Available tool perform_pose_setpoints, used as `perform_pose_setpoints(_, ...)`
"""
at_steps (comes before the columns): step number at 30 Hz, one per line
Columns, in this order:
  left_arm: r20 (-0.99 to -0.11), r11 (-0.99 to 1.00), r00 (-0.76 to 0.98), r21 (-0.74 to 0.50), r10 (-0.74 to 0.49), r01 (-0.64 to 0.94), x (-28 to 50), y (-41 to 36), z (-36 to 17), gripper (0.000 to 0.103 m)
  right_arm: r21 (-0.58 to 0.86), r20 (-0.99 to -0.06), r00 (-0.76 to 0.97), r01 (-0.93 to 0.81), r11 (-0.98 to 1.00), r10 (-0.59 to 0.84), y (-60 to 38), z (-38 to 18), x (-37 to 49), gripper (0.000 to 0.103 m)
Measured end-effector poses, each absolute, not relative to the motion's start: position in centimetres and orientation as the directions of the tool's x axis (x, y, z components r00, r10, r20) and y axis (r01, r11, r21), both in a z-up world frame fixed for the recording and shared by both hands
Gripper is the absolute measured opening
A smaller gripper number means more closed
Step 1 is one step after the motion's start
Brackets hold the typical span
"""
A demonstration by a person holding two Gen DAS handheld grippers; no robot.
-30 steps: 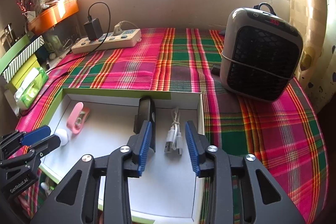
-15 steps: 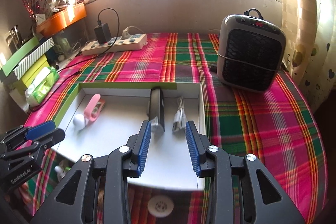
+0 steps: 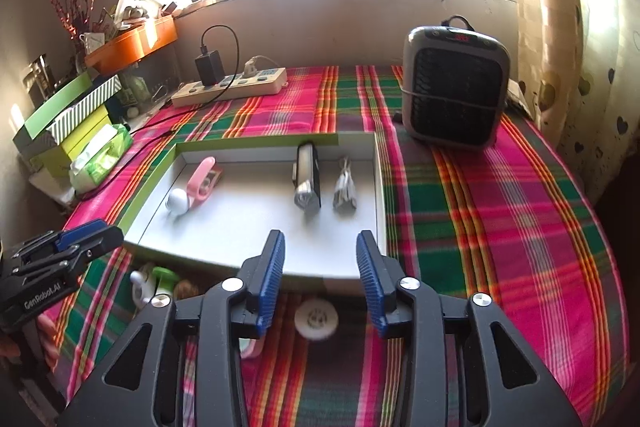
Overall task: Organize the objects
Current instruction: 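Lift both tools out of the box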
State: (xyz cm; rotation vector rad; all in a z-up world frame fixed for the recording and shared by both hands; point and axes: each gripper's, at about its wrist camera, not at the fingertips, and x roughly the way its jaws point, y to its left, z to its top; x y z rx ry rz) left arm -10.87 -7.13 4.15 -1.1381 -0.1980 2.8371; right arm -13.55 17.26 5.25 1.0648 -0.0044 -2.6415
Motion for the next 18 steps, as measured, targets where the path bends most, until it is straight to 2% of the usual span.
perform_pose_setpoints(7, -0.694, -0.979, -0.701, -0.200, 0.166, -0.033, -9.7, -7.6, 3.0, 0.039, 0.125, -0.684, -0.679, 0.254, -0.959, -0.269, 18.1, 4.3, -11.5, 0.042)
perform_pose_setpoints(11, -0.702, -0.974, -0.684, -0.220, 0.199, -0.057, -9.4, -7.2, 2.3, 0.041, 0.122, -0.686, -0.679, 0.247, -0.961, -0.262, 18.6, 3.8, -10.7, 0.049)
perform_pose_setpoints(18, -0.718, -0.968, -0.660, -0.245, 0.221, -0.058, -9.7, -6.7, 1.5, 0.045, 0.127, -0.703, -0.663, 0.239, -0.963, -0.257, 19.3, 2.9, -10.0, 0.049)
